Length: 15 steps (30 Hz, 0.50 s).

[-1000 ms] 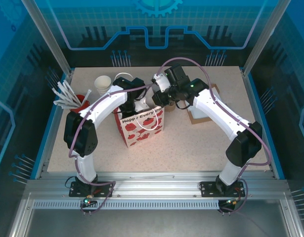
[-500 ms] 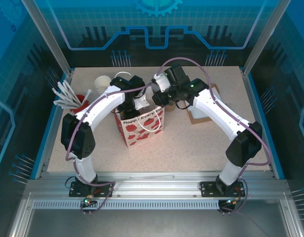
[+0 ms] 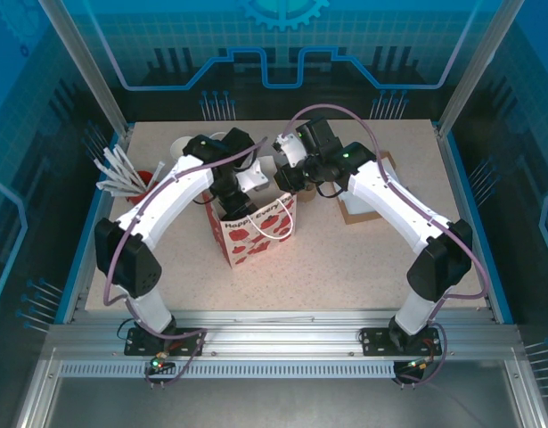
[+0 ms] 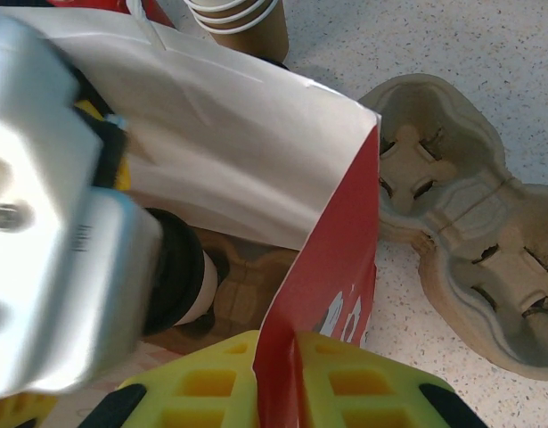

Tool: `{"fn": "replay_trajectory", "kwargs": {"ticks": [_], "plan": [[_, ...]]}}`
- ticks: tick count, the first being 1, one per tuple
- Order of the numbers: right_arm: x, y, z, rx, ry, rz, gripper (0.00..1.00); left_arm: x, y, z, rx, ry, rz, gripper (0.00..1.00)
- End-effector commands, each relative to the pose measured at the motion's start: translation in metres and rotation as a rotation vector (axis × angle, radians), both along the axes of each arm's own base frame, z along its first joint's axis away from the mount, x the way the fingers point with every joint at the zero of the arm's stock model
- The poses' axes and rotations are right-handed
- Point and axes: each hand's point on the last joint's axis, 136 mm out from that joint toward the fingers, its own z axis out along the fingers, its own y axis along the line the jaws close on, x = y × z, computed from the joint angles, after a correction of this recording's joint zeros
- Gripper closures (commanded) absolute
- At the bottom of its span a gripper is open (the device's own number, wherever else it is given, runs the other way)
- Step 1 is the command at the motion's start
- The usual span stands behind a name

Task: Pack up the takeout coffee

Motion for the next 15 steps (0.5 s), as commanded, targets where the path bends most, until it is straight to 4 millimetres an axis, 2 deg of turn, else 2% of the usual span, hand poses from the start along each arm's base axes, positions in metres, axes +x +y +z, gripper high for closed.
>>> {"fn": "replay_trajectory", "kwargs": {"ticks": [1, 15], "plan": [[-0.007, -0.003, -0.004, -0.011, 0.023, 0.009, 0.82, -0.004, -0.007, 0.031, -0.083, -0.060, -0.003, 0.09], [-0.006, -0.002, -0.001, -0.005, 0.023, -0.002, 0.82, -0.013, -0.014, 0.092, -0.242, -0.238, -0.017, 0.10]]}}
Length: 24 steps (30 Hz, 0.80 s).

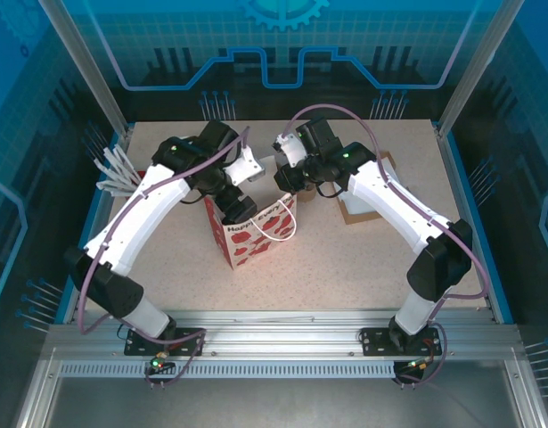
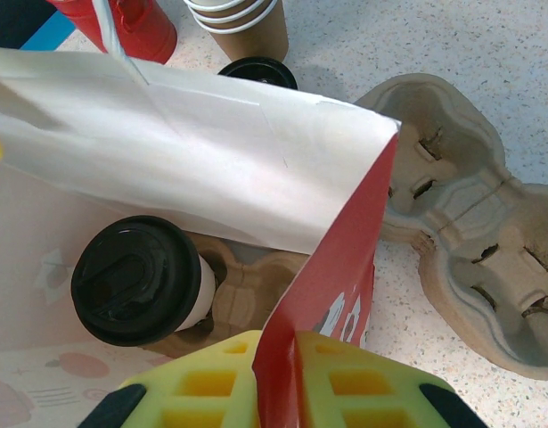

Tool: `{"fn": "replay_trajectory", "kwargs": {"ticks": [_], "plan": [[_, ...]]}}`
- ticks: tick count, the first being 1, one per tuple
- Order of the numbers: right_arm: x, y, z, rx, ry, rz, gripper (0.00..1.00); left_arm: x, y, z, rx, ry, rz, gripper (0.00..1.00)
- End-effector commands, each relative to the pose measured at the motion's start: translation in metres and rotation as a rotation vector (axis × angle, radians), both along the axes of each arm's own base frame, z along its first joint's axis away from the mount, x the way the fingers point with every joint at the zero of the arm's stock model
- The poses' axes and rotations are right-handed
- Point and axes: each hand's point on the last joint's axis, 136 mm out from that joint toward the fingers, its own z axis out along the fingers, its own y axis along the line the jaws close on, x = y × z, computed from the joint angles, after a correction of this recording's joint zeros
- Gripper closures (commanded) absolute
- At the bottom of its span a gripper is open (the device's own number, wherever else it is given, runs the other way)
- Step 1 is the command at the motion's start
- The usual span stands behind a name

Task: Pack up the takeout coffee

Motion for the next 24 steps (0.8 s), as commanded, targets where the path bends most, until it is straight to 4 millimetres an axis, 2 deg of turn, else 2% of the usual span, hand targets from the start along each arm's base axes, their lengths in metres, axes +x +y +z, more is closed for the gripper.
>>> {"fn": "replay_trajectory", "kwargs": {"ticks": [1, 5, 10, 14, 18, 21, 24], "plan": [[-0.005, -0.002, 0.000, -0.003, 0.020, -0.004, 0.82, -0.002, -0.008, 0.031, -0.095, -0.072, 0.005, 0.10], [-0.004, -0.002, 0.002, 0.002, 0.017, -0.015, 0.82, -0.005, -0.011, 0.054, -0.166, -0.125, 0.012, 0.12], [0.001, 0.000, 0.010, 0.019, 0.000, -0.039, 0.78, -0.008, -0.018, 0.093, -0.316, -0.215, 0.066, 0.12], [0.006, -0.001, 0.019, 0.032, -0.021, -0.073, 0.64, -0.009, -0.017, 0.124, -0.458, -0.292, 0.149, 0.12], [0.006, 0.001, 0.040, 0.081, -0.047, -0.079, 0.45, -0.010, -0.003, 0.144, -0.557, -0.370, 0.264, 0.12], [0.002, 0.001, 0.065, 0.128, -0.082, -0.081, 0.35, -0.010, 0.012, 0.148, -0.598, -0.411, 0.348, 0.12], [-0.001, -0.006, 0.091, 0.155, -0.138, -0.097, 0.30, -0.011, 0.030, 0.148, -0.631, -0.459, 0.430, 0.11]]}}
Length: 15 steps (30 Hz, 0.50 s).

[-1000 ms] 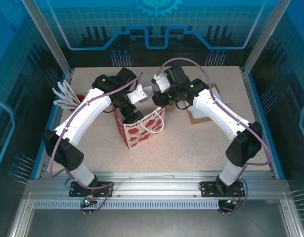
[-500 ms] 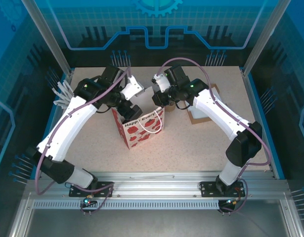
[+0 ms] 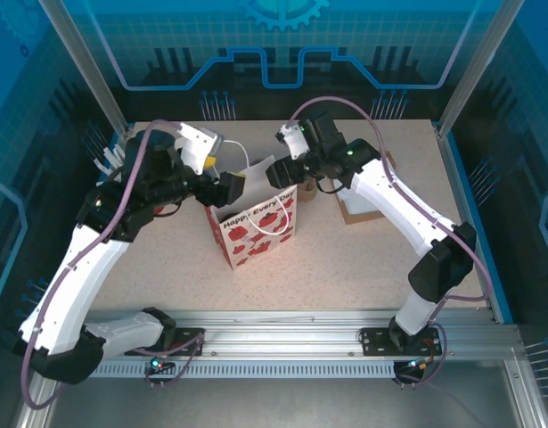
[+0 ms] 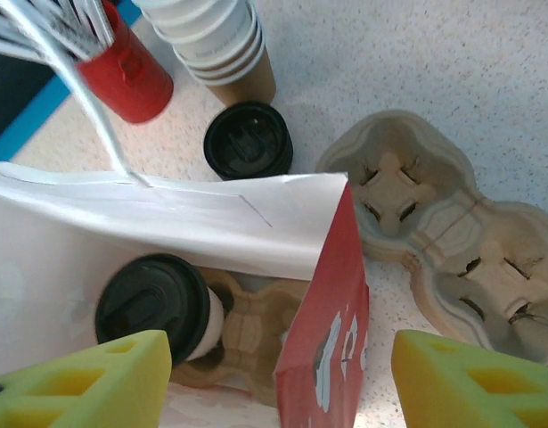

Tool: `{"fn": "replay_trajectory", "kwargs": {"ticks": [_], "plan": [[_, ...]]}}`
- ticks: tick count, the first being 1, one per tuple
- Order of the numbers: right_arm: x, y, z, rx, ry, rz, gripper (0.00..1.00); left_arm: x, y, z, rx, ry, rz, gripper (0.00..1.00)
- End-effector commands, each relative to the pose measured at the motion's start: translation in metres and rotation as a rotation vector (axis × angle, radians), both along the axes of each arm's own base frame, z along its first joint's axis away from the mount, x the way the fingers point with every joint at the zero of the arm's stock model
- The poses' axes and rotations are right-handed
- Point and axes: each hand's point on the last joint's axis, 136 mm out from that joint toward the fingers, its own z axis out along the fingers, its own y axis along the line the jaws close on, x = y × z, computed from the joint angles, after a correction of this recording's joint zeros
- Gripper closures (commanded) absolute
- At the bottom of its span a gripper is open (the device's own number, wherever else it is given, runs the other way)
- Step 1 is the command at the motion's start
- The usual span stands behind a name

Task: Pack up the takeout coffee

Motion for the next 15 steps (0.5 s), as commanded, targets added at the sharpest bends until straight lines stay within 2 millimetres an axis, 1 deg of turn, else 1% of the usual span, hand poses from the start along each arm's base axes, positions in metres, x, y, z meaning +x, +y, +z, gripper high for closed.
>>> {"fn": "replay_trajectory", "kwargs": {"ticks": [1, 2, 3, 4, 6, 8, 11, 14, 15], "plan": [[-0.008, -0.008, 0.066, 0.090, -0.131, -0.023, 0.28, 0.009, 0.023, 0.013, -0.109, -0.056, 0.148, 0.11], [-0.010, -0.011, 0.073, 0.095, -0.150, -0.029, 0.26, 0.010, 0.030, 0.011, -0.119, -0.060, 0.182, 0.11], [-0.012, -0.015, 0.081, 0.100, -0.171, -0.039, 0.21, 0.011, 0.039, 0.009, -0.130, -0.065, 0.222, 0.11], [-0.013, -0.020, 0.087, 0.099, -0.190, -0.049, 0.19, 0.013, 0.048, 0.006, -0.142, -0.068, 0.261, 0.11], [-0.015, -0.032, 0.095, 0.092, -0.221, -0.076, 0.18, 0.014, 0.063, 0.001, -0.176, -0.071, 0.324, 0.11], [-0.015, -0.045, 0.098, 0.092, -0.236, -0.107, 0.17, 0.016, 0.076, -0.003, -0.216, -0.077, 0.375, 0.10], [-0.016, -0.067, 0.095, 0.079, -0.248, -0.154, 0.17, 0.018, 0.091, -0.010, -0.246, -0.068, 0.431, 0.09], [-0.014, -0.095, 0.083, 0.067, -0.259, -0.225, 0.15, 0.022, 0.101, -0.019, -0.274, -0.031, 0.471, 0.08], [-0.013, -0.105, 0.076, 0.071, -0.249, -0.249, 0.14, 0.025, 0.105, -0.024, -0.285, -0.011, 0.487, 0.08]]}}
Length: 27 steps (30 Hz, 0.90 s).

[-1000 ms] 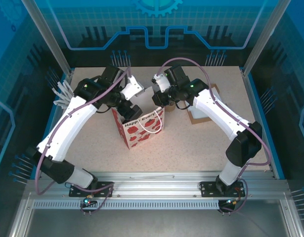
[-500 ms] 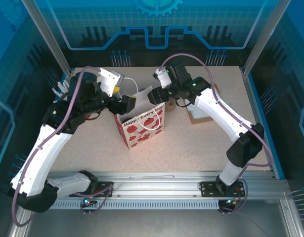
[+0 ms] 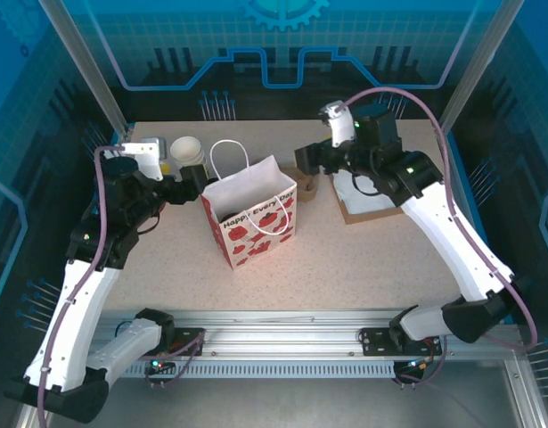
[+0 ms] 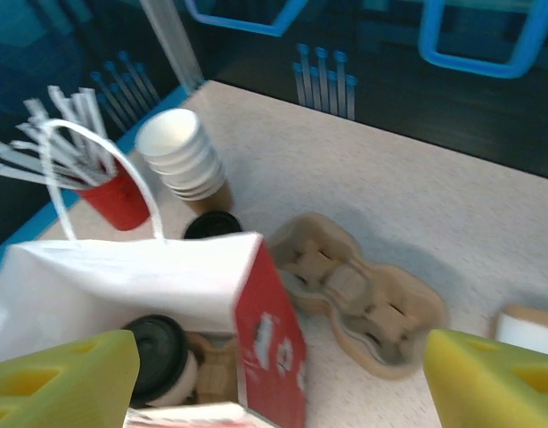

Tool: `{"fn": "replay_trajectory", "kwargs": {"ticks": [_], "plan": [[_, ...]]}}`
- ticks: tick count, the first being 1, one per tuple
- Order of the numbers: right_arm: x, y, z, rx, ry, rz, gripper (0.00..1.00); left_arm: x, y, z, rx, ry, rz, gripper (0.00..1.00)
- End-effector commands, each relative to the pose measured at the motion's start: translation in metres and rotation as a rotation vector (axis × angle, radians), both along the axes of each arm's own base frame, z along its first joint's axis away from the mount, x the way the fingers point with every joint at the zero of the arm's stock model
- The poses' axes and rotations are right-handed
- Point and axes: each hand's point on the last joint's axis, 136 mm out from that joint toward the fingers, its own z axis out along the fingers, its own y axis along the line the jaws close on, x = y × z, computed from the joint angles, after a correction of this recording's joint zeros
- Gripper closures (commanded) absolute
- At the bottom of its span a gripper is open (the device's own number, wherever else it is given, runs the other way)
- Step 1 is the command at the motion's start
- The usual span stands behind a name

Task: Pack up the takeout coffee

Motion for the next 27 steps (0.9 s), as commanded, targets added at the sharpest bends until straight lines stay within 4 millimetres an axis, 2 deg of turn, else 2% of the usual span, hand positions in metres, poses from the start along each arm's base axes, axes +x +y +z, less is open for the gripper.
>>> {"fn": "replay_trajectory", "kwargs": {"ticks": [1, 3, 6, 11, 16, 21, 23, 27], "plan": [[0.009, -0.031, -0.024, -0.008, 0.022, -0.087, 0.14, 0.009, 0.009, 0.000, -0.083, 0.002, 0.050, 0.08], [0.010, -0.043, -0.043, 0.000, 0.061, -0.115, 0.14, 0.015, 0.014, -0.005, -0.108, 0.024, 0.075, 0.09], [0.009, -0.049, -0.072, -0.003, 0.110, -0.124, 0.13, 0.028, 0.030, -0.010, -0.149, 0.058, 0.140, 0.10], [0.017, -0.060, -0.102, -0.030, 0.151, -0.154, 0.13, 0.050, 0.077, -0.026, -0.188, 0.100, 0.295, 0.12], [0.038, -0.087, -0.135, -0.042, 0.207, -0.242, 0.14, 0.055, 0.119, -0.046, -0.193, 0.138, 0.421, 0.12], [0.041, -0.076, -0.152, -0.010, 0.222, -0.208, 0.15, 0.057, 0.173, -0.077, -0.190, 0.248, 0.573, 0.18], [0.040, -0.070, -0.154, 0.007, 0.221, -0.194, 0.15, 0.059, 0.186, -0.084, -0.176, 0.282, 0.609, 0.21], [0.036, -0.062, -0.156, 0.020, 0.204, -0.165, 0.15, 0.076, 0.179, -0.107, -0.165, 0.389, 0.540, 0.29]]}}
